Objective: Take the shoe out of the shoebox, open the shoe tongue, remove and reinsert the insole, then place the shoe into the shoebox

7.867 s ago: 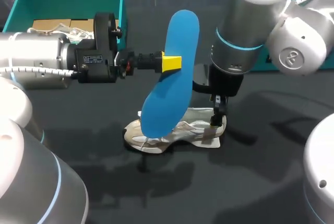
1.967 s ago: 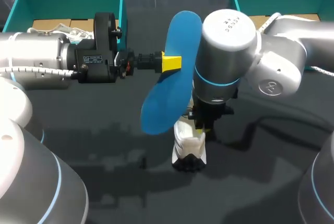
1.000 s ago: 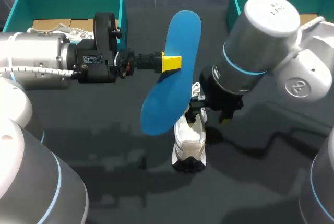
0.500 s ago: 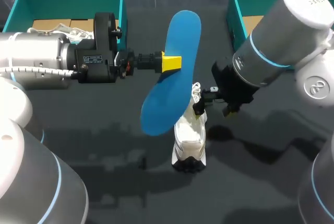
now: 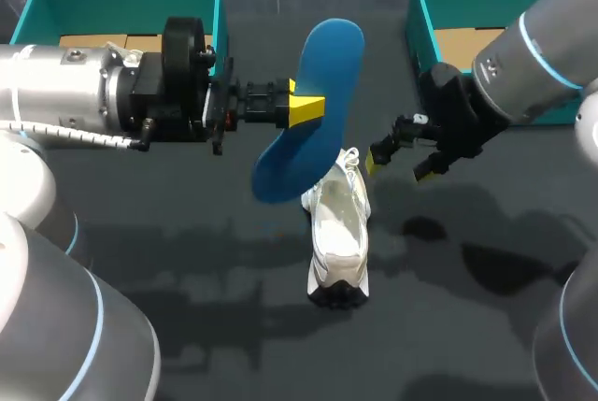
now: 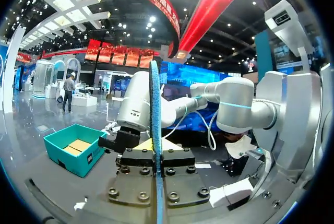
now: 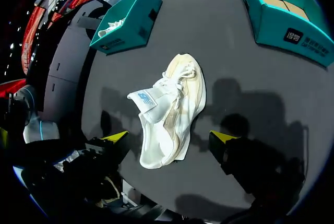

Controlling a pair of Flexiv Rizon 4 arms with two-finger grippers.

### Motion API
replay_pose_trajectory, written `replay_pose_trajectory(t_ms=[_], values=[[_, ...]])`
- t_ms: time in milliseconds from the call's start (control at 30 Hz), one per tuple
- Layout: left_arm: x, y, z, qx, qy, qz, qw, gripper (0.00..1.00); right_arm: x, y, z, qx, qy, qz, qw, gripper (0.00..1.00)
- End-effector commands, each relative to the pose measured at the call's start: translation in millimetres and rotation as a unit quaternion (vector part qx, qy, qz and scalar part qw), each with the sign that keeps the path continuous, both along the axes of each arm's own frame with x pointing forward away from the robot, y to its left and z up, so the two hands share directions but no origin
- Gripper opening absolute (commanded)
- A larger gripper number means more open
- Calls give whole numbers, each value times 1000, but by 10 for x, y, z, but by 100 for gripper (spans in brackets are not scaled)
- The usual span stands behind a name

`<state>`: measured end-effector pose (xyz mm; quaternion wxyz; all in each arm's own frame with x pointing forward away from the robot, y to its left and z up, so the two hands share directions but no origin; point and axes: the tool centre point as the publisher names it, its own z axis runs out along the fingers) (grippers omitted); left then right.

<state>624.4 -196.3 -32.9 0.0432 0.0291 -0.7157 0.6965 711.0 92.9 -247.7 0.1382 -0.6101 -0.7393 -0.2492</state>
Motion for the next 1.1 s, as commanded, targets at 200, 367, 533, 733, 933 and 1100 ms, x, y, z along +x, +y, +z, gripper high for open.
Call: replay_pose_trajectory(t_ms=[200,367,533,733,933,1100], values=[[127,-3,62,11,-336,-15,942,0,-105,-207,103,71,8,-36,997,100],[127,-3,62,11,-336,-15,942,0,-105,-207,103,71,8,-36,997,100],[125,3,2,-8,-428,-10,904,0,-21,-199,147,102,7,-31,994,100],[170,-9,-186,-28,-546,-21,837,0,87,-222,268,180,21,-22,983,100],[265,2,-388,-33,-685,-29,727,0,200,-208,451,212,24,-23,977,100],[265,2,-388,-33,-685,-29,727,0,207,-200,527,184,2,-34,982,100]])
